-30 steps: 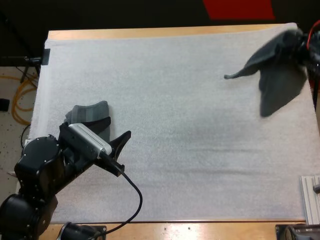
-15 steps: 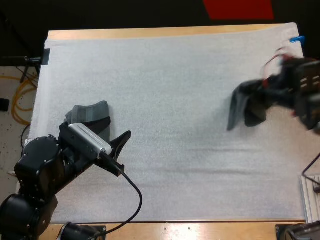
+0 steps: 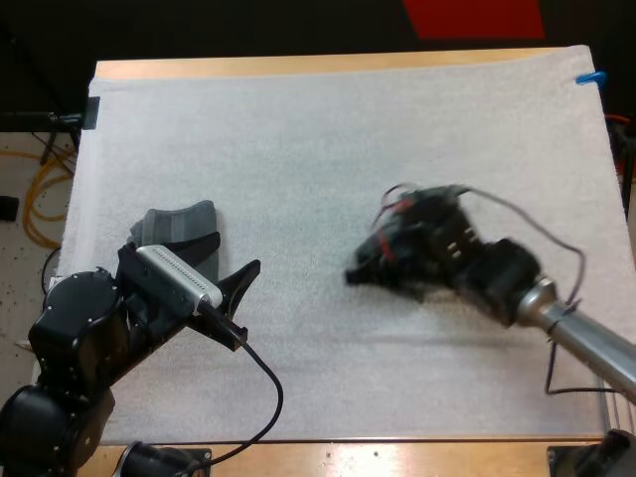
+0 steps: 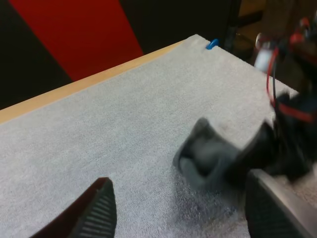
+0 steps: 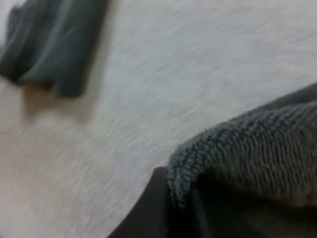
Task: Pick towel from pile fold and stack
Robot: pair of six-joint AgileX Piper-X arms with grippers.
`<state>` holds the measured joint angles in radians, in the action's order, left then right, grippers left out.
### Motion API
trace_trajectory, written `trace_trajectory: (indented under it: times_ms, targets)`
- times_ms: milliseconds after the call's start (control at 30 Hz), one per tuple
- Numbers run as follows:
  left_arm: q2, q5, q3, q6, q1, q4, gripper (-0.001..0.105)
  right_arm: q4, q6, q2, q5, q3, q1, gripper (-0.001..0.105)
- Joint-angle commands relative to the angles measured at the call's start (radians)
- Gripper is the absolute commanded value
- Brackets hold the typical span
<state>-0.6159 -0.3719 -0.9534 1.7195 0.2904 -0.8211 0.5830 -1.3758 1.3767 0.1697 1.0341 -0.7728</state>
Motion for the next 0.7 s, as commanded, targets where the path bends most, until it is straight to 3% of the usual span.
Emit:
trace_trajectory:
  times_ms: [0, 167, 400, 500, 667]
  targets:
    - [0.001, -0.007, -0.007, 0.003, 0.003, 0.018, 0.056, -0.02, -0.003, 0.004, 0.0, 0.002, -0.021, 0.0]
    - [0.001, -0.007, -0.007, 0.003, 0.003, 0.018, 0.056, -0.03, -0.003, 0.02, 0.014, 0.002, -0.097, 0.0]
    - [0.001, -0.007, -0.007, 0.003, 0.003, 0.018, 0.056, -0.033, -0.003, 0.02, 0.096, 0.002, -0.1, 0.001]
    - [0.001, -0.007, -0.007, 0.003, 0.003, 0.018, 0.056, -0.032, -0.003, 0.02, 0.128, 0.002, -0.1, 0.017]
    - [0.001, -0.007, -0.007, 0.003, 0.003, 0.018, 0.056, -0.028, -0.046, 0.008, 0.128, 0.002, -0.1, 0.06]
